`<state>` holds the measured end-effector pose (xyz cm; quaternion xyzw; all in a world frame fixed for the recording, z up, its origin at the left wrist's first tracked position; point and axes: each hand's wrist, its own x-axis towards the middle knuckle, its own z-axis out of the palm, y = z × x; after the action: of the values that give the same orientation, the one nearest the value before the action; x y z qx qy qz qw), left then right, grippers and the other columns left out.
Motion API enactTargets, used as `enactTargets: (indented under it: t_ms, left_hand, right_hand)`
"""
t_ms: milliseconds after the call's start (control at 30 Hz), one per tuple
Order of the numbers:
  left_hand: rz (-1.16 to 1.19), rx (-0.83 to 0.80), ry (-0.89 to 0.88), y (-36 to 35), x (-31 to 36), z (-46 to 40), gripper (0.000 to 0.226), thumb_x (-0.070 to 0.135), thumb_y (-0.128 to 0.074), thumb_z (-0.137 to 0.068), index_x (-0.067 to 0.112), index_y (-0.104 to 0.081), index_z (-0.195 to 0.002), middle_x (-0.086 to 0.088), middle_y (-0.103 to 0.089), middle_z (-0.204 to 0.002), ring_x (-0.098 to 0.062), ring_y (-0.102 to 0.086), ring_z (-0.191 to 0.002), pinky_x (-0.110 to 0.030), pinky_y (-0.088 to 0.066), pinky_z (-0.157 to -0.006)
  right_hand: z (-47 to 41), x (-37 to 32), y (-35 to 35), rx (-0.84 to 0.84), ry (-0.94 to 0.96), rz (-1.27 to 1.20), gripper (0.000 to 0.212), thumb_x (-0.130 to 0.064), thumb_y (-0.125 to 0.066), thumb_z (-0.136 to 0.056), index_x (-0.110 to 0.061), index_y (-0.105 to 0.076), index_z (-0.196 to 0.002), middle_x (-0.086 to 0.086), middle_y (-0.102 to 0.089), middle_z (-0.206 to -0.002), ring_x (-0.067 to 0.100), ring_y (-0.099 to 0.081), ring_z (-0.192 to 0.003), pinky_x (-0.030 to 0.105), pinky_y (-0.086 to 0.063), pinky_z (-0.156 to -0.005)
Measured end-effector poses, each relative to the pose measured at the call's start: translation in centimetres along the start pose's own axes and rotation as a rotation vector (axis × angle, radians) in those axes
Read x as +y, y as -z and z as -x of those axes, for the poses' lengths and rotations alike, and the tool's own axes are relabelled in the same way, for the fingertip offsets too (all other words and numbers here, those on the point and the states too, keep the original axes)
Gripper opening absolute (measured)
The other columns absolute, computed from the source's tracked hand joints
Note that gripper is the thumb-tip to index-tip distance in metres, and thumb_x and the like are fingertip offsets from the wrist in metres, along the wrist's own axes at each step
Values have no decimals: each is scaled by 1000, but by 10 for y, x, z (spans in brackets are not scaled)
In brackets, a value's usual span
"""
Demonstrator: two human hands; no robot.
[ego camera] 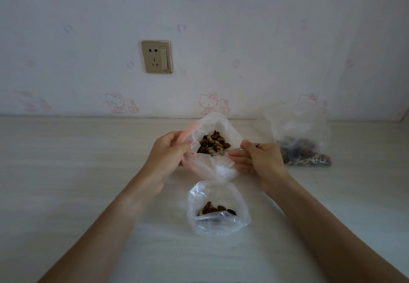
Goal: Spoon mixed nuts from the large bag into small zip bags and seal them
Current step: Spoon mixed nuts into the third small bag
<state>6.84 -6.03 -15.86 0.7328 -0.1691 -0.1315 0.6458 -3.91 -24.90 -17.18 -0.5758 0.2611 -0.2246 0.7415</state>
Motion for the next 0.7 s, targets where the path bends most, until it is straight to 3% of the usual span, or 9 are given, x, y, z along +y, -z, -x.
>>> enactTargets:
  t_ms: [167, 300, 467, 600, 700]
  left_hand:
    - [-36, -58, -30, -7, -1, 3, 32, 3, -63, -88, 25, -75, -109, 0, -73, -86, -13, -67, -80, -35, -56, -80]
    - [-66, -102, -65, -9, -2, 6, 33, 2, -61, -89, 25, -74, -109, -19, -72, -96, -17, -66, -81, -39, -58, -83]
    - [-31, -58, -59, -3, -2, 3, 35, 1, -58, -89, 28, -76, -101, -1, -62, -70, -8, -58, -65, -26, -56, -65]
    - [-26, -38, -35, -4, -3, 2, 39, -3, -55, -87, 24, -76, -106, -1, -61, -74, -8, -57, -58, -23, -53, -55]
    - [-69, 20, -52, -4, -4, 0, 30, 4, -60, -92, 25, -76, -105, 1, -65, -77, -4, -59, -53, -21, -50, -49]
  right_hand:
    - [1, 1, -6, -59, 20, -9, 29, -18, -57, -105, 5, -70, -92, 17, -79, -84, 23, -79, -78, 20, -56, -51]
    - [2, 1, -7, -42, 56, 9, 34, -20, -57, -105, 8, -72, -92, 18, -78, -82, 23, -79, -77, 18, -56, -52]
    - [-1, 4, -5, 28, 141, 12, 30, -17, -56, -106, 7, -70, -95, 19, -78, -82, 28, -79, -80, 26, -63, -66]
    - [-2, 6, -6, 76, 219, 65, 25, -18, -56, -106, -1, -69, -93, 15, -78, -81, 27, -79, -78, 30, -65, -70]
    - [-2, 5, -4, 110, 226, 60, 26, -17, -53, -107, -2, -68, -91, 13, -78, -77, 27, -79, -75, 33, -65, -68]
